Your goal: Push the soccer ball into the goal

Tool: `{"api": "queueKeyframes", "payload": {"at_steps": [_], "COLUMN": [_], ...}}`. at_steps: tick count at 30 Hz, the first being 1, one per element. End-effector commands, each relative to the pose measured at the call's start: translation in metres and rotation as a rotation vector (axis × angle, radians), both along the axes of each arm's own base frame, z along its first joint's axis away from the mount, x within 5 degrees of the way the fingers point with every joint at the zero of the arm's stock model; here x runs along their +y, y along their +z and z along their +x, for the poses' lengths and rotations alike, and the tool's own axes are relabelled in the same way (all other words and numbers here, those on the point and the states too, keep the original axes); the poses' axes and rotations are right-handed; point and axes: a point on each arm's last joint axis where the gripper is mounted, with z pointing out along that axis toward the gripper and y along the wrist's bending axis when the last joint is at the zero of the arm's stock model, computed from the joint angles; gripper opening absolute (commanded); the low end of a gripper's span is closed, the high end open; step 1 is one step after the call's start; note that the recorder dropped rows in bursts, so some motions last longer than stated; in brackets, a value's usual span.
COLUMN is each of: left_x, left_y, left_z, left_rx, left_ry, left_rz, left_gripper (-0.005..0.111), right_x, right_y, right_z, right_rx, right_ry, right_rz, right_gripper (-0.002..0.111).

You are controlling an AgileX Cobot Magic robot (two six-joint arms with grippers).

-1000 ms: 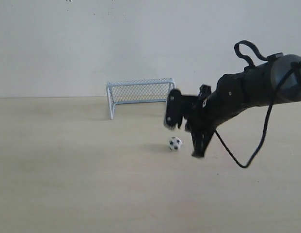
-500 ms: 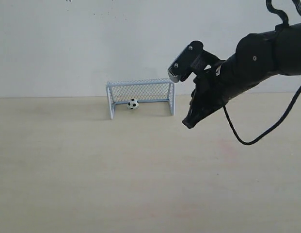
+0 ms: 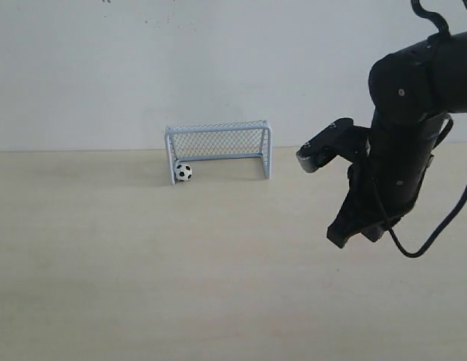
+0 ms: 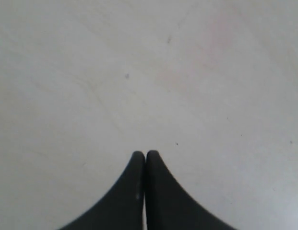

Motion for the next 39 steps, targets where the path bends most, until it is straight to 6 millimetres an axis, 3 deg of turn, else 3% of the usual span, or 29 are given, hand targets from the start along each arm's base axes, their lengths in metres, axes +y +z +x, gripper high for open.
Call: {"api": "queueKeyframes", "payload": {"at_steps": [1, 10, 15, 22, 33, 39], "left_x": [0.0, 0.0, 0.0, 0.0, 0.0, 0.0], "left_y": [0.0, 0.0, 0.0, 0.0, -0.001, 0.0], "left_z": [0.0, 0.0, 0.0, 0.0, 0.0, 0.0], "left_rx": [-0.004, -0.004, -0.004, -0.004, -0.002, -0.004], "left_ry": [0.003, 0.003, 0.003, 0.003, 0.003, 0.003], "left_rz": [0.007, 0.007, 0.007, 0.007, 0.006, 0.006], "left_gripper": [0.004, 0.004, 0.004, 0.004, 0.004, 0.004], "right_x": [-0.008, -0.031, -0.04, -0.047, -0.046, -0.058], "right_y": [0.024, 0.079, 0.095, 0.112, 0.114, 0.131], "right_z": [-0.013, -0.067, -0.094, -0.112, -0.114, -0.133], "right_rx": [-0.074, -0.418, -0.687, -0.765, -0.772, -0.833], "right_ry": [-0.066, -0.186, -0.106, -0.104, -0.096, -0.1], "right_rz": [0.031, 0.279, 0.416, 0.476, 0.479, 0.491], "right_gripper": [0.0, 0.0, 0.0, 0.0, 0.0, 0.0]}}
